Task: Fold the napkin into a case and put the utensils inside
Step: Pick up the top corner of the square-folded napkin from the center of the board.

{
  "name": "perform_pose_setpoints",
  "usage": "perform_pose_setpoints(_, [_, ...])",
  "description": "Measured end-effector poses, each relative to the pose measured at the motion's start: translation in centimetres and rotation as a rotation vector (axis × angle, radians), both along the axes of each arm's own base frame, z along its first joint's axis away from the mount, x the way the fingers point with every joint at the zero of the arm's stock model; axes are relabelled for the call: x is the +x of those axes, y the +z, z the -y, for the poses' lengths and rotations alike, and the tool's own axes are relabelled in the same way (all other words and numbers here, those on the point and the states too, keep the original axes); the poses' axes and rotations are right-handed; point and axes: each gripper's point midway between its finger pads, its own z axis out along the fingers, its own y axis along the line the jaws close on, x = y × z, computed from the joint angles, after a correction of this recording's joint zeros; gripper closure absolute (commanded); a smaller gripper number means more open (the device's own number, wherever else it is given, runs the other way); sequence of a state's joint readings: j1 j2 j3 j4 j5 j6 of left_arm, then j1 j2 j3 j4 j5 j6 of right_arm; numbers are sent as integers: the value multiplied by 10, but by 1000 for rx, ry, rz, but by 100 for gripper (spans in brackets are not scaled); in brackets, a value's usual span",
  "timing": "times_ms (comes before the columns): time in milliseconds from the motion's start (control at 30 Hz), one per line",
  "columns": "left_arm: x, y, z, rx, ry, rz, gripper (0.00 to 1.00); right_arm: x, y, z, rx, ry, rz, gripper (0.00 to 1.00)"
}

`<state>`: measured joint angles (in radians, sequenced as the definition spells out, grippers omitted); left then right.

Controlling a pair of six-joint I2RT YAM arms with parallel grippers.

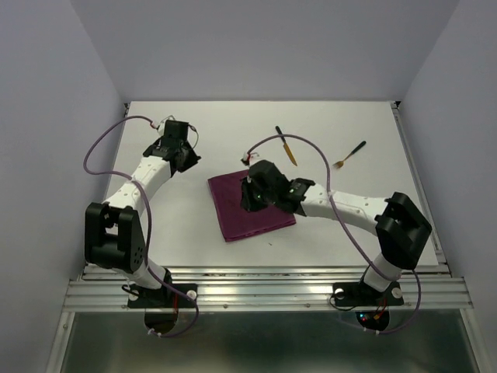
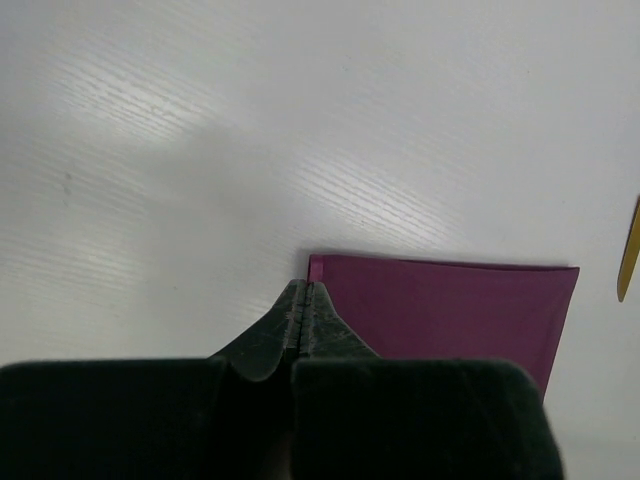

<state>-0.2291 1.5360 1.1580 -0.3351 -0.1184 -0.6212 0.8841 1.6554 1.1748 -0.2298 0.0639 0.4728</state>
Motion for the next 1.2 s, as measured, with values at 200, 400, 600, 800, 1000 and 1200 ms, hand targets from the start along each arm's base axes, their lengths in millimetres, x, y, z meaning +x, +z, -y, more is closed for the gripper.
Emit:
perform_pose_setpoints(200, [-4,10,-21,2,40,8,95,-75,-13,-44,-27,179,-28,71])
perform_pose_setpoints(400, [-14,9,-33,0,62,0,95,-106,-56,-57,-116,251,-78,71])
perform_pose_setpoints(600, [-19,1,-36,4,63,-18,95,-106,-80,-57,-178,248,-96,71])
perform_pose_setpoints(800, [-22,-2,-35,1,58,-29,95,-96,-72,-63,-173,227,-63,70])
perform_pose_setpoints(1000, [-22,-2,-34,-4,50,-30,95,-85,-71,-73,-187,200,-38,69])
perform_pose_setpoints(1200, [-24,-5,-34,-3,48,-35,95,-86,-89,-67,-240,205,-60,68])
